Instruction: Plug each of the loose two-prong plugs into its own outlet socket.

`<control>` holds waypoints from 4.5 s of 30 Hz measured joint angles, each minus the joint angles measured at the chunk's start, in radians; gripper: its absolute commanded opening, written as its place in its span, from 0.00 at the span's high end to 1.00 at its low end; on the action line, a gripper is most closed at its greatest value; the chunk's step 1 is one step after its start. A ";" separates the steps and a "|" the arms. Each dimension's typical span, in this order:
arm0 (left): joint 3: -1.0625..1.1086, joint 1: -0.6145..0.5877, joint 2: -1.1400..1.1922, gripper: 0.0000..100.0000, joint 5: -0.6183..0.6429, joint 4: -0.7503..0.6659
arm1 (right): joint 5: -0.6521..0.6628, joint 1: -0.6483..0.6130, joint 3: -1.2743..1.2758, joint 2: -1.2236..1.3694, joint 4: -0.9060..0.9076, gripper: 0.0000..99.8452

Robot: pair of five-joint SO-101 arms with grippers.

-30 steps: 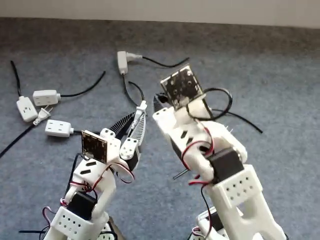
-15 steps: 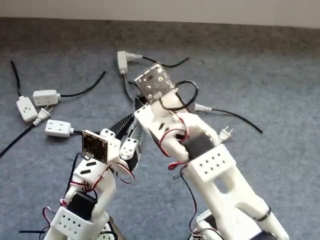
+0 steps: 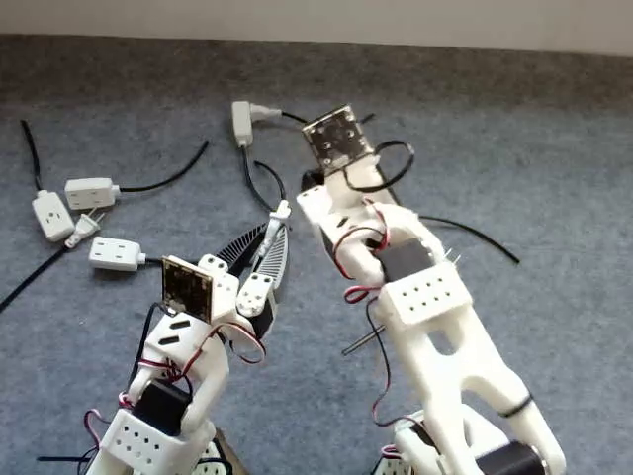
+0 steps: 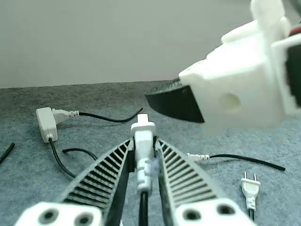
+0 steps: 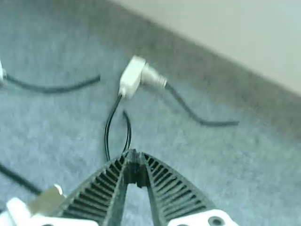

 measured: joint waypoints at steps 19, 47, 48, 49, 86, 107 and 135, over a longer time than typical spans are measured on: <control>-0.098 -0.118 0.000 0.99 -0.135 0.299 | 0.000 0.445 0.054 -0.359 0.565 0.99; -1.556 -0.127 1.396 0.99 -0.703 1.295 | -0.138 0.463 0.795 -0.361 0.206 0.99; -1.634 -0.127 1.456 0.99 -0.744 1.349 | -0.138 0.463 0.799 -0.361 0.195 0.99; -1.702 -0.129 1.511 0.99 -0.790 1.390 | -0.138 0.463 0.801 -0.361 0.189 0.99; -1.672 -0.106 1.786 0.99 -1.567 1.347 | -0.138 0.443 0.810 -0.361 0.180 0.99; -1.424 -0.069 1.788 0.99 -1.567 1.079 | -0.138 0.443 0.810 -0.361 0.180 0.99; -1.491 -0.109 1.792 0.99 -1.567 1.080 | -0.138 0.440 0.810 -0.361 0.180 0.99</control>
